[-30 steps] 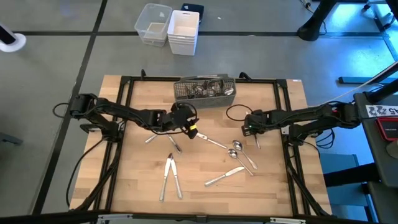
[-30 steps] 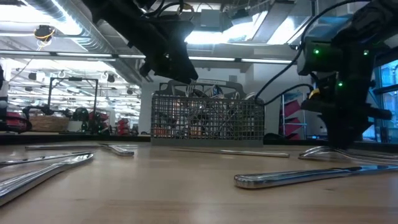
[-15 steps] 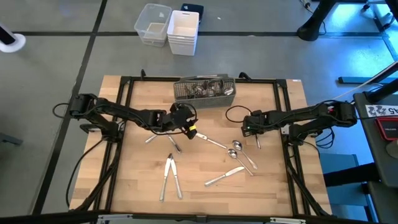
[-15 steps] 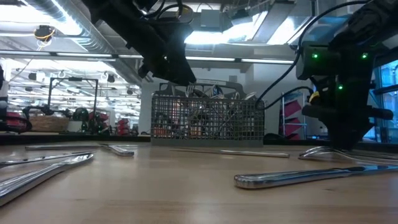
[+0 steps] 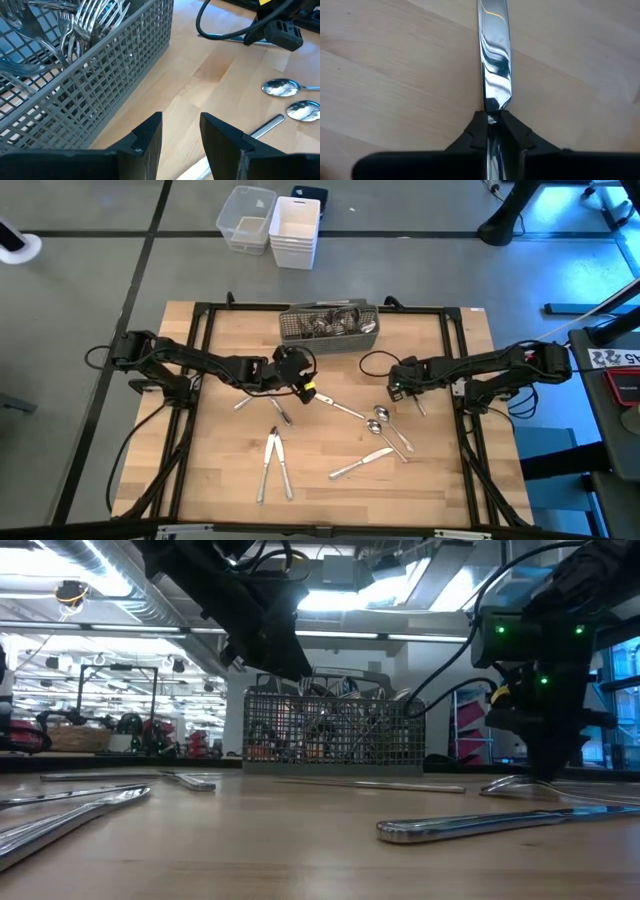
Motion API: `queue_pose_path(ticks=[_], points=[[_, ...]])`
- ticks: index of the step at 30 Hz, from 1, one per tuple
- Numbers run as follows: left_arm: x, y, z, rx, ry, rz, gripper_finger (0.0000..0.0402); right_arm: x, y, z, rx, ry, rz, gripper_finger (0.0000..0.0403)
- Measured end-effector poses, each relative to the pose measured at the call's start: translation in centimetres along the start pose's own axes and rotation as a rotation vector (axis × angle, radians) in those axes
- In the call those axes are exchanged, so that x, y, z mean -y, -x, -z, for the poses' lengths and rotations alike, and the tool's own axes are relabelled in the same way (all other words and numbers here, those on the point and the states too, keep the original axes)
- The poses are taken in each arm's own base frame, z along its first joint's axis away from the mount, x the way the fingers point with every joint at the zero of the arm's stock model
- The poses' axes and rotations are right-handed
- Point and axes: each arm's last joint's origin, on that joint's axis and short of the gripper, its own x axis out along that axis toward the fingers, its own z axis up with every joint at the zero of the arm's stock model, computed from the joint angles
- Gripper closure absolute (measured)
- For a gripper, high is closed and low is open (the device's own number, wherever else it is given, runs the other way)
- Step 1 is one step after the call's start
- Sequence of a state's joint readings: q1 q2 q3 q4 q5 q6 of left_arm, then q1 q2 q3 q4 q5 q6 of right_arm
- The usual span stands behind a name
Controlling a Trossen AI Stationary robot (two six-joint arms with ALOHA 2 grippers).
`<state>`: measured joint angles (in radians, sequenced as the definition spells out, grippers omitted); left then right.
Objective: Sort silverware
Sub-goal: Put the silver table knife into the gray silverware organizer
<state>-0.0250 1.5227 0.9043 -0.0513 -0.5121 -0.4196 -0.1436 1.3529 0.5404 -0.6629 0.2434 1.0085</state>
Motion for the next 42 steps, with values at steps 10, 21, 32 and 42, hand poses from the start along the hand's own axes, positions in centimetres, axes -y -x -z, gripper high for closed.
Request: queue_pose_path(ticks=[10, 21, 32, 42], points=[[0.0, 0.0, 0.0, 0.001, 0.046, 0.002, 0.0277, -0.1, 0.0, 0.0, -0.015, 0.026, -0.015, 0.0377], [0.0, 0.0, 0.0, 0.001, 0.056, 0.002, 0.0277, -0.2, 0.1, 0.0, -0.049, 0.068, -0.050, 0.0377], [0.0, 0.0, 0.0, 0.002, 0.059, 0.002, 0.0277, -2.6, 2.0, -1.6, -0.055, 0.169, -0.246, 0.0377], [0.0, 0.0, 0.1, -0.013, 0.070, -0.003, 0.0277, -4.9, 3.3, -2.6, -0.058, 0.213, -0.600, 0.0383]])
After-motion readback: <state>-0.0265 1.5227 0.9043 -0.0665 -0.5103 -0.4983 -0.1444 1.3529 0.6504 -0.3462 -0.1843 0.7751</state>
